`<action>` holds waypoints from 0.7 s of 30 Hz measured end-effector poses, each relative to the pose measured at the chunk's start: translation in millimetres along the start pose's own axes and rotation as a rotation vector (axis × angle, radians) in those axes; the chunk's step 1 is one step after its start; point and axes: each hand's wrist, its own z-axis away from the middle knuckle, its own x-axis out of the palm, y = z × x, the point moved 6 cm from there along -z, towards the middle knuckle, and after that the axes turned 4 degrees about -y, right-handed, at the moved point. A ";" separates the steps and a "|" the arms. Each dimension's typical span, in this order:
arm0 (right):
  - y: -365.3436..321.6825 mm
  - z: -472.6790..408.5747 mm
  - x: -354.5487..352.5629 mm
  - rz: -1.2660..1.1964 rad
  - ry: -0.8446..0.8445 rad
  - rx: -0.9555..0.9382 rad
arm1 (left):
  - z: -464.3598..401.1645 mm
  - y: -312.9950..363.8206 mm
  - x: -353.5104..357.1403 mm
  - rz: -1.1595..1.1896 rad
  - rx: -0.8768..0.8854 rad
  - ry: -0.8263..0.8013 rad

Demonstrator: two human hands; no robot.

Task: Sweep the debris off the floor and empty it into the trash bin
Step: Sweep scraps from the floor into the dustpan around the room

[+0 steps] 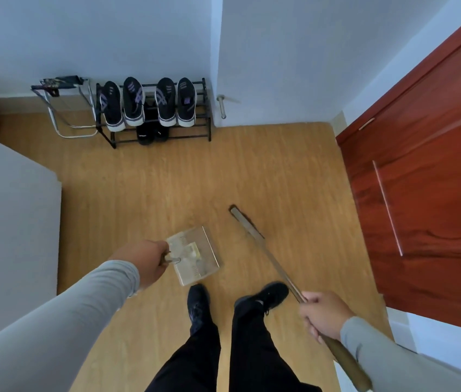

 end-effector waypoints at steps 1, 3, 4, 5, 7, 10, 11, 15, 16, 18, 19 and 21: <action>-7.2 -5.3 0.1 0.061 0.029 0.007 | 0.6 -0.8 0.2 0.001 0.000 0.000; -17.9 -23.8 8.2 0.164 0.036 0.040 | 1.1 -2.6 1.7 0.001 -0.005 -0.004; -20.3 -35.7 15.7 0.185 0.027 0.059 | 1.2 -2.9 2.2 -0.002 -0.008 -0.005; -22.9 -43.0 27.8 0.219 -0.015 0.073 | 1.0 -2.8 2.5 -0.006 -0.010 -0.004; -26.7 -42.4 57.4 0.309 -0.122 0.104 | -0.5 -1.3 2.6 -0.010 -0.011 -0.007; -30.3 -27.0 83.5 0.281 -0.243 0.072 | -2.7 1.0 0.1 -0.015 -0.006 -0.006; -28.5 -23.6 80.6 0.206 -0.264 0.073 | -3.0 0.0 -1.0 -0.007 -0.004 -0.003; -22.5 -4.2 37.3 0.019 -0.262 0.068 | 6.3 -14.8 1.0 0.037 -0.003 -0.006; -22.5 1.9 25.5 0.003 -0.238 0.061 | 11.3 -20.6 2.8 0.045 -0.003 -0.007; -21.4 13.7 4.1 -0.038 -0.176 0.059 | 23.9 -33.7 5.7 0.093 -0.013 0.003; -21.7 15.9 -7.1 -0.066 -0.145 0.055 | 29.8 -40.9 5.8 0.133 -0.027 0.019; -28.1 15.6 -26.5 -0.118 -0.098 0.044 | 37.7 -55.4 5.4 0.231 -0.070 0.048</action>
